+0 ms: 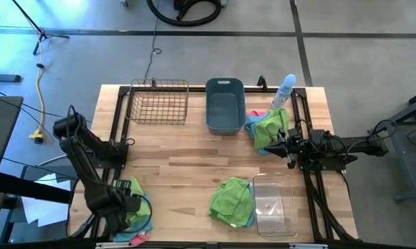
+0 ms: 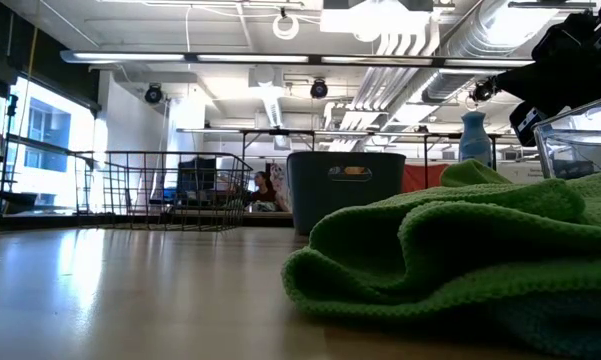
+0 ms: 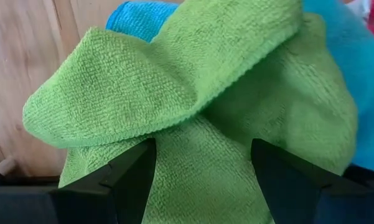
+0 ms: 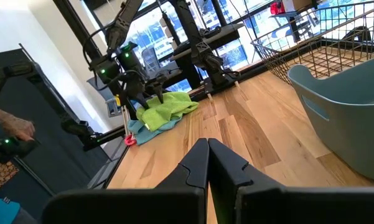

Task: Sort microfiber towel by color & place in baskets
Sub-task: Put the bottom left green towel into the wire basket

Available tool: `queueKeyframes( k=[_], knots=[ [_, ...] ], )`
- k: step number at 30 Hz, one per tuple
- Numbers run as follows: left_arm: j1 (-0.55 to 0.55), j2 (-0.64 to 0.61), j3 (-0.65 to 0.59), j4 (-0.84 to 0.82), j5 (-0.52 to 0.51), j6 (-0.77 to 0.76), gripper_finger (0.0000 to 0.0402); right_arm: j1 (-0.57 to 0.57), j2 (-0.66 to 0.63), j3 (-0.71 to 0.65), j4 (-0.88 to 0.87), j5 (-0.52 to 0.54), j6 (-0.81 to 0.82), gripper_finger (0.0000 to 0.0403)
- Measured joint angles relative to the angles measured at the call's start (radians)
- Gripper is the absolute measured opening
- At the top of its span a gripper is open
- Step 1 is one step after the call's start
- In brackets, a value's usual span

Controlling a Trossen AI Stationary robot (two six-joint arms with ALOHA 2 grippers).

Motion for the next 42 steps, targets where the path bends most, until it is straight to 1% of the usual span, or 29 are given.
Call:
queueKeyframes(
  k=[9,12,14,16,20,21,22,24,28,34,38,42],
  knots=[
    [0.000,0.040,0.000,0.000,-0.018,-0.096,0.0249,0.000,0.000,0.000,0.000,0.000,0.000,0.0000],
    [0.000,0.040,0.000,-0.001,-0.018,-0.103,0.0232,0.000,0.000,0.000,0.000,0.000,0.000,0.0000],
    [0.000,0.040,0.000,-0.002,-0.017,-0.103,0.0202,0.000,0.000,0.000,0.000,0.000,0.000,0.0000],
    [0.000,0.039,0.000,-0.002,-0.016,-0.102,0.0157,0.000,0.000,0.000,0.000,0.000,0.000,0.0000],
    [0.000,0.022,0.000,-0.002,-0.014,-0.102,0.0036,0.000,0.000,0.000,0.000,0.000,0.000,0.0000],
    [0.001,0.013,0.000,-0.002,-0.016,-0.103,0.0019,0.000,0.000,0.000,0.000,0.000,0.000,0.0000],
    [0.001,0.002,0.000,-0.003,-0.018,-0.104,0.0012,0.000,0.000,0.000,0.000,0.000,0.000,0.0000],
    [0.001,-0.025,0.000,-0.007,-0.021,-0.101,0.0015,0.000,0.000,0.000,0.000,0.000,0.000,0.0000],
    [0.004,-0.086,0.000,-0.018,-0.034,-0.103,0.0003,0.000,0.000,0.000,0.000,0.000,0.000,0.0000],
    [0.018,-0.183,0.000,-0.019,-0.048,-0.096,0.0001,0.000,0.000,0.000,0.000,0.000,0.000,0.0000],
    [0.048,-0.288,0.000,-0.021,-0.043,-0.076,0.0001,0.000,0.000,0.000,0.000,0.000,0.000,0.0000],
    [0.103,-0.406,0.001,-0.034,-0.040,-0.075,0.0000,0.000,0.000,0.000,0.000,0.000,0.000,0.0000]
  ],
)
